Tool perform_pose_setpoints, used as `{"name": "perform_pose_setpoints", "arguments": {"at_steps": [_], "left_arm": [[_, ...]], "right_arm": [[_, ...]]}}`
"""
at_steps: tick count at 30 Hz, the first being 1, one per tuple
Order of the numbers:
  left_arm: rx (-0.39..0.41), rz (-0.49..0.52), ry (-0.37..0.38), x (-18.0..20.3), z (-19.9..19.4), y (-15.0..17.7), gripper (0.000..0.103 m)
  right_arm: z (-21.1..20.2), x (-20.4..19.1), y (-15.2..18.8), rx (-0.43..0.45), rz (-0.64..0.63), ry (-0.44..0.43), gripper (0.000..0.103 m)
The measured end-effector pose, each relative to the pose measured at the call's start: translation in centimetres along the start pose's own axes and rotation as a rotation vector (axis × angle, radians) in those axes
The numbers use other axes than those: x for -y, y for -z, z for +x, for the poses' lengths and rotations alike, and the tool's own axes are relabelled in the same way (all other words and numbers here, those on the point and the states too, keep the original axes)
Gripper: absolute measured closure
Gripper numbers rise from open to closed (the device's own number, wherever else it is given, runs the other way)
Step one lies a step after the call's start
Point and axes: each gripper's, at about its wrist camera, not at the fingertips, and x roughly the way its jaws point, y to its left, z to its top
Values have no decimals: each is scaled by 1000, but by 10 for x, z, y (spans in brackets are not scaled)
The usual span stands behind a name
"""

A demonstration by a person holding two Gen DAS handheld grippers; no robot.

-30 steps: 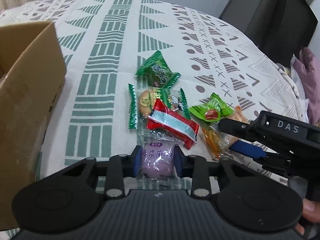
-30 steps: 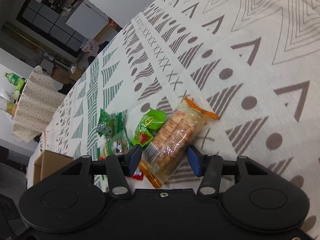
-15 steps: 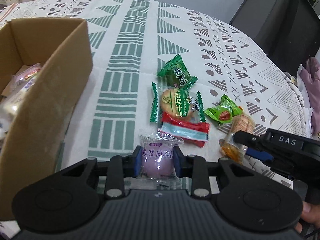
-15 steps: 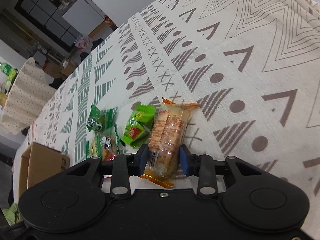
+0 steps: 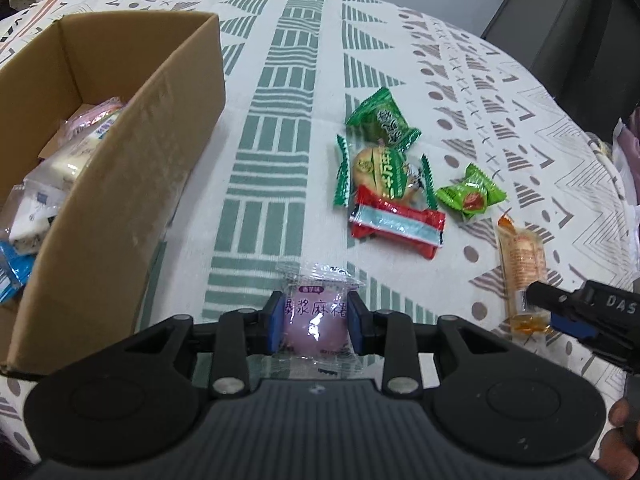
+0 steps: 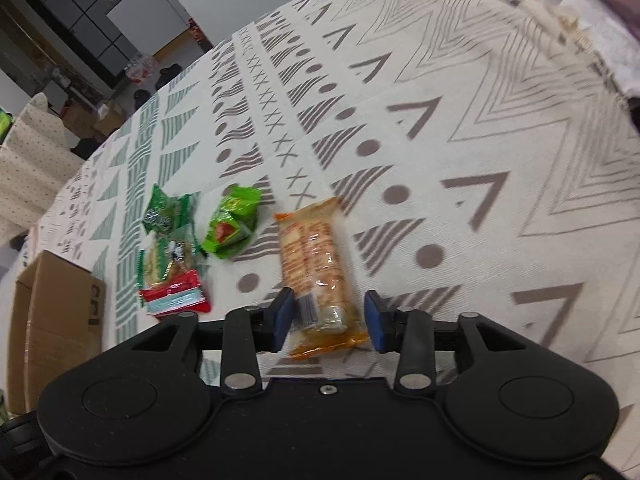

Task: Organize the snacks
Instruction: 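Carry both snacks over the cardboard box and open both tools to drop them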

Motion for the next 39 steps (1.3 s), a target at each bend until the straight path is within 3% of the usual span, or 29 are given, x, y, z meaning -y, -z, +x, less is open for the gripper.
{"name": "perform_pose_setpoints", "arguments": {"at_steps": [4,11,20,23,25,28,39], "left_arm": [[-17,31,-37,7,3,1,66],[-35,48,-48,11,6,2,58],[-46,87,-71,14,10,2,57],[-38,67,-63,11,12,3,57],[-29,73,-71,10,12,4,62],[-26,78,-73,9,8,2,70],[51,57,-67,4,-28,-3,71]], "right_arm": [[2,7,-5,1,72,-67,49],[17,-1,-9,-13,72,-114,48],[25,-22,-7,10,-82,-34,48],[26,-33,0,13,-182,23,53],[25,-37,2,17,-225,63,67],[21,-34,2,10,-217,48,68],[-7,-45,5,54,-223,-60,68]]}}
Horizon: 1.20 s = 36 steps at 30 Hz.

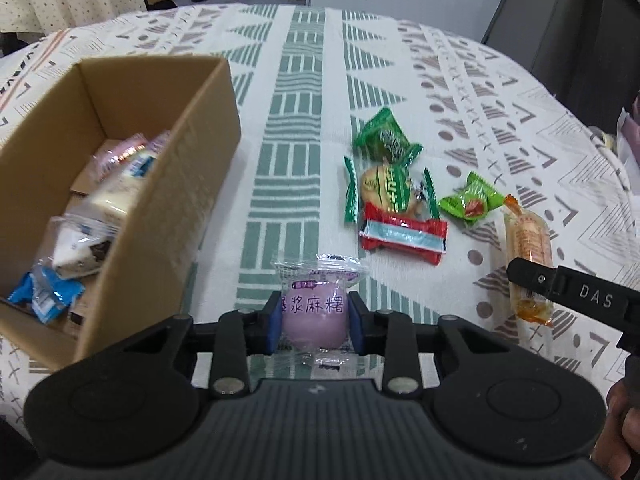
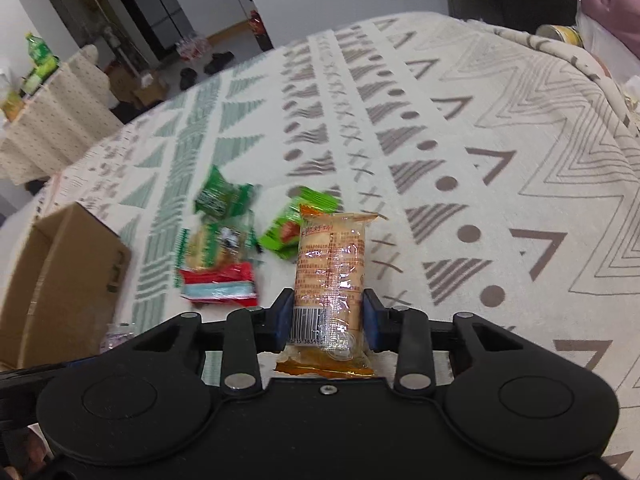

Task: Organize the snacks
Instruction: 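Carry both snacks over the cardboard box and open both tools to drop them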

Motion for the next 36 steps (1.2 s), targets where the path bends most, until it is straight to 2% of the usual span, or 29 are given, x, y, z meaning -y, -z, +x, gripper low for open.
{"name": "perform_pose_setpoints", "arguments": {"at_steps": [17,25,36], "left_arm": [[117,-24,-13,-14,-63,-5,71],[158,-50,-17,-32,-89,-7,71],[222,-81,-10,-64,-129,-9,71]], "right_arm": [[-43,-34,-5,133,-9,-197,68],[-63,-58,-1,183,-48,-240,68],[-89,-95,2,226,-78,-362,68]]}}
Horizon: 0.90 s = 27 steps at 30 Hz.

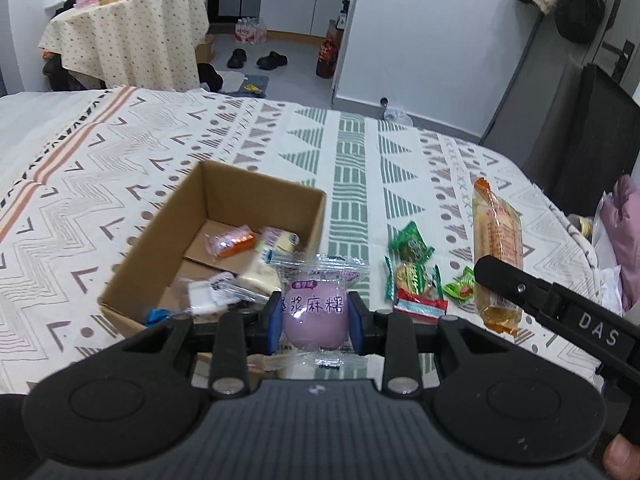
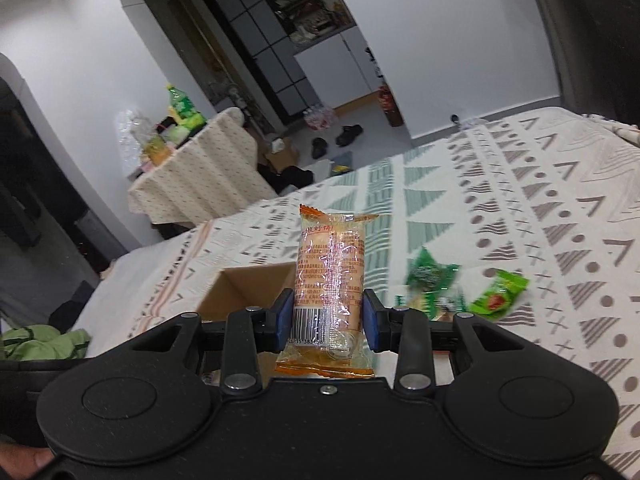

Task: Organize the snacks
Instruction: 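Carry both snacks over the cardboard box and open both tools to drop them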

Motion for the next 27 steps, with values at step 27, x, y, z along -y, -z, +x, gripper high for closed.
{"name": "perform_pose_setpoints", "arguments": {"at_steps": [27], "left_arm": [[41,-108,3,-102,-16,-24,71]], "right_arm": [[22,-73,-4,42,5,-62,68]]}}
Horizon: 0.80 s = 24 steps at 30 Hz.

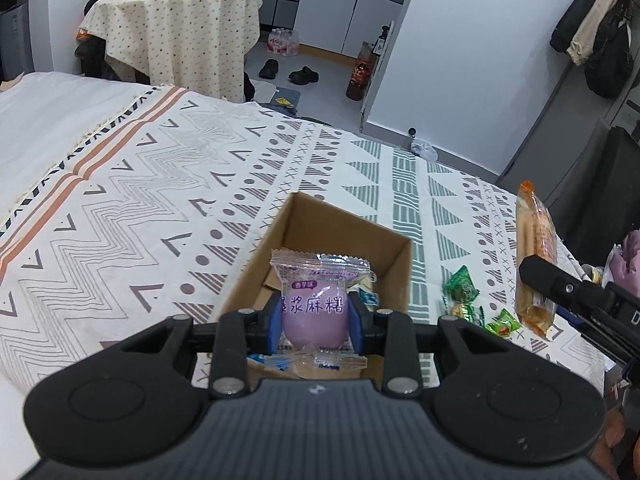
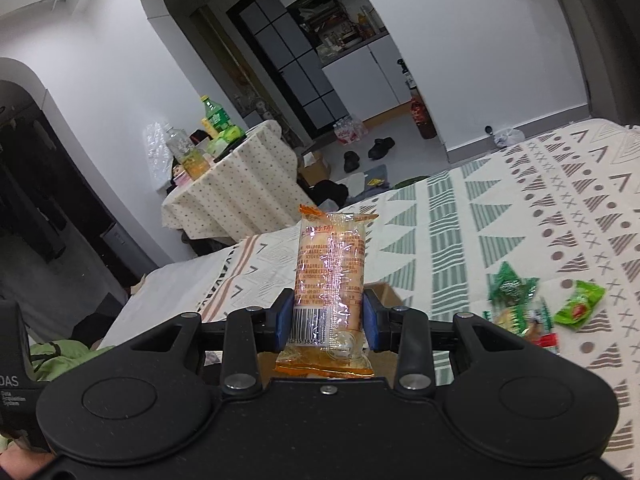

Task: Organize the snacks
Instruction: 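Carry both snacks over the cardboard box and open both tools to drop them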

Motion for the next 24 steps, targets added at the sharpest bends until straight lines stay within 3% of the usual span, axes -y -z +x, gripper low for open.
{"name": "perform_pose_setpoints", "arguments": {"at_steps": [11,16,24], "left_arm": [[-23,-16,32,-21,26,-12,71],[-73,-8,72,-24,47,-12,70],[-81,-68,61,-51,56,-22,61]], "right_arm": [[39,-21,14,-75,-28,-6,68],[55,-23,19,-108,-26,8,68],[88,-27,25,-175,28,14,68]]}}
